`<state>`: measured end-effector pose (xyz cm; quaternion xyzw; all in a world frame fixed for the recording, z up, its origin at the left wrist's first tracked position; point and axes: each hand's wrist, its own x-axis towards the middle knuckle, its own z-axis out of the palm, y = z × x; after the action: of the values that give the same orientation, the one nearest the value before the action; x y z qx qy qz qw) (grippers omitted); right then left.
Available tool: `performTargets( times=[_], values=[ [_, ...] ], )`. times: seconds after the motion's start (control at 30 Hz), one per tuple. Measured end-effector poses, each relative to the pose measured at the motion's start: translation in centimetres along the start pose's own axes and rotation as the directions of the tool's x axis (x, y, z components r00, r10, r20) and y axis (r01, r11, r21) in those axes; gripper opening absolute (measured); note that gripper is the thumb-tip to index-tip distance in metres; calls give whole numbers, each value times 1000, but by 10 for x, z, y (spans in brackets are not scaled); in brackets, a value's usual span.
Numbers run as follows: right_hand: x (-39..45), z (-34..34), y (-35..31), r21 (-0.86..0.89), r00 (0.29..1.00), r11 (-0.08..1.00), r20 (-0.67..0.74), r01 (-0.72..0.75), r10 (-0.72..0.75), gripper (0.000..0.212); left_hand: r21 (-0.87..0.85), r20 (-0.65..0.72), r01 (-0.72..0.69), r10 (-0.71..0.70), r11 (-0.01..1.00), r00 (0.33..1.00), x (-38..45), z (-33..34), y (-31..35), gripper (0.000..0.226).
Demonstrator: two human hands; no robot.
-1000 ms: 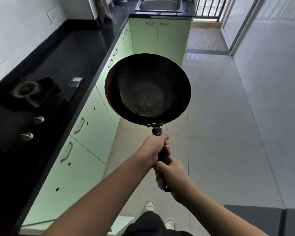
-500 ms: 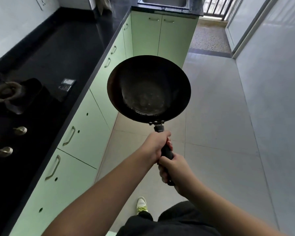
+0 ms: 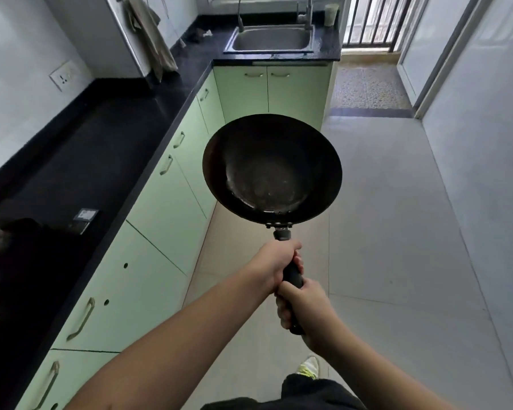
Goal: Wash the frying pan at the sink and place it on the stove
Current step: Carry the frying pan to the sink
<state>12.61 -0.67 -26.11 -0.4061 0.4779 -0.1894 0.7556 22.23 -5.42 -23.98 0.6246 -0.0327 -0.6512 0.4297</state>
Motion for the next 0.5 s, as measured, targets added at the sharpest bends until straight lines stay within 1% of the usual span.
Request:
performTargets(
  times=[0.17, 0.33, 0.5],
  values=[
    [30, -19, -41, 39, 999, 999, 32, 2, -3, 2, 47, -29, -24, 25, 999, 999, 23, 30, 41, 32],
    [60, -35, -77, 18, 998, 999, 55, 31, -32, 2, 13, -24, -51, 51, 999, 998, 48, 49, 77, 36],
    [103, -35, -113, -20, 998, 1000, 64, 23, -21, 5, -17, -4, -51, 51, 999, 999, 82, 50, 118, 37]
  ],
)
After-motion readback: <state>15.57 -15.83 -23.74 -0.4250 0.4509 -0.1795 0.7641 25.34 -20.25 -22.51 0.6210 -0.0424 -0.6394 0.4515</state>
